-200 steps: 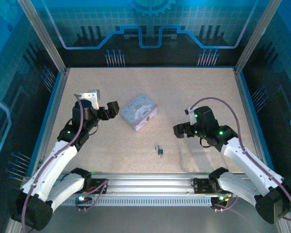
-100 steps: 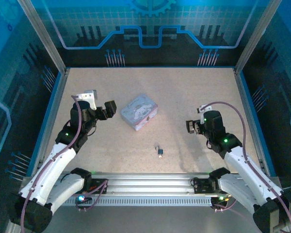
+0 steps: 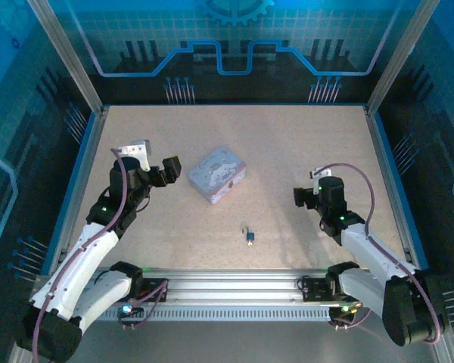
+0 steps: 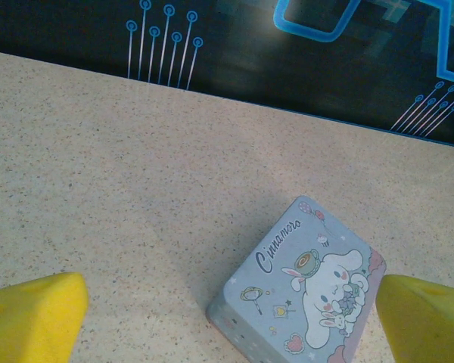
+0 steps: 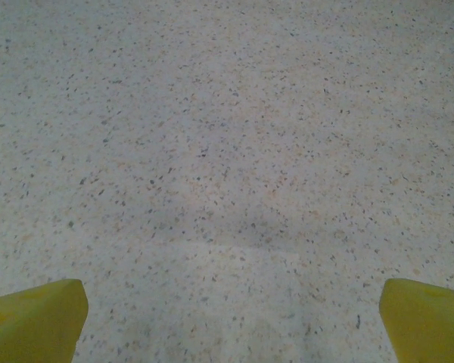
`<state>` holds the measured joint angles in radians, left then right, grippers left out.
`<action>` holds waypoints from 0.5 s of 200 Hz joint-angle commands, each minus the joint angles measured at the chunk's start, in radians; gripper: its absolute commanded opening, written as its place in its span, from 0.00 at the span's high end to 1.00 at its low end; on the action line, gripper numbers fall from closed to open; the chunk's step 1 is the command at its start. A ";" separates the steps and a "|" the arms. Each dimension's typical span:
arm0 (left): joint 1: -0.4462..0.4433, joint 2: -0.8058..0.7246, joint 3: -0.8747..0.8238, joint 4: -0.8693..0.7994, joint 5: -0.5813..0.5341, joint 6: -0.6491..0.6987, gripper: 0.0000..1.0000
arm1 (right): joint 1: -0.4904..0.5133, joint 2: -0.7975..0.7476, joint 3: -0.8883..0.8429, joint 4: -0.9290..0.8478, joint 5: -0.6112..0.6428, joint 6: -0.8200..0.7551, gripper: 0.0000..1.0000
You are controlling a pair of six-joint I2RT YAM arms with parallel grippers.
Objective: Unlock the padlock with the key
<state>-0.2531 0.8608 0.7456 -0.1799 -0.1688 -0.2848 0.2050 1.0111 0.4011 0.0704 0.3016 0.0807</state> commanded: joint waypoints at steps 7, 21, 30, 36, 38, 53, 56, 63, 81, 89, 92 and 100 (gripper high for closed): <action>0.009 -0.007 0.021 -0.003 -0.020 0.018 0.01 | -0.040 0.042 -0.042 0.243 -0.069 -0.003 0.00; 0.009 -0.003 0.021 -0.001 -0.020 0.018 0.01 | -0.054 0.069 -0.064 0.324 -0.091 -0.002 0.00; 0.009 0.000 0.021 -0.001 -0.020 0.018 0.01 | -0.059 0.092 -0.070 0.368 -0.101 0.002 0.00; 0.010 0.001 0.020 0.000 -0.019 0.018 0.01 | -0.064 0.109 -0.074 0.399 -0.108 0.001 0.00; 0.011 0.001 0.020 0.000 -0.020 0.018 0.01 | -0.065 0.116 -0.074 0.408 -0.112 -0.001 0.00; 0.010 0.007 0.023 0.002 -0.021 0.018 0.01 | -0.068 0.158 -0.066 0.457 -0.129 -0.012 0.00; 0.011 0.009 0.023 0.003 -0.021 0.018 0.01 | -0.070 0.167 -0.064 0.472 -0.131 -0.013 0.00; 0.011 0.011 0.023 0.006 -0.021 0.018 0.01 | -0.069 0.191 -0.064 0.509 -0.133 -0.014 0.00; 0.011 0.020 0.025 0.011 -0.019 0.018 0.01 | -0.073 0.248 -0.026 0.516 -0.146 -0.022 0.00; 0.011 0.022 0.027 0.010 -0.018 0.015 0.01 | -0.072 0.267 -0.011 0.514 -0.157 -0.043 0.00; 0.011 0.023 0.026 0.012 -0.018 0.014 0.01 | -0.071 0.269 -0.006 0.506 -0.159 -0.051 0.00; 0.011 0.024 0.024 0.015 -0.018 0.013 0.01 | -0.072 0.272 -0.013 0.528 -0.151 -0.062 0.00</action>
<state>-0.2523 0.8791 0.7456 -0.1791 -0.1688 -0.2848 0.1490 1.2583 0.3553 0.5034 0.1745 0.0654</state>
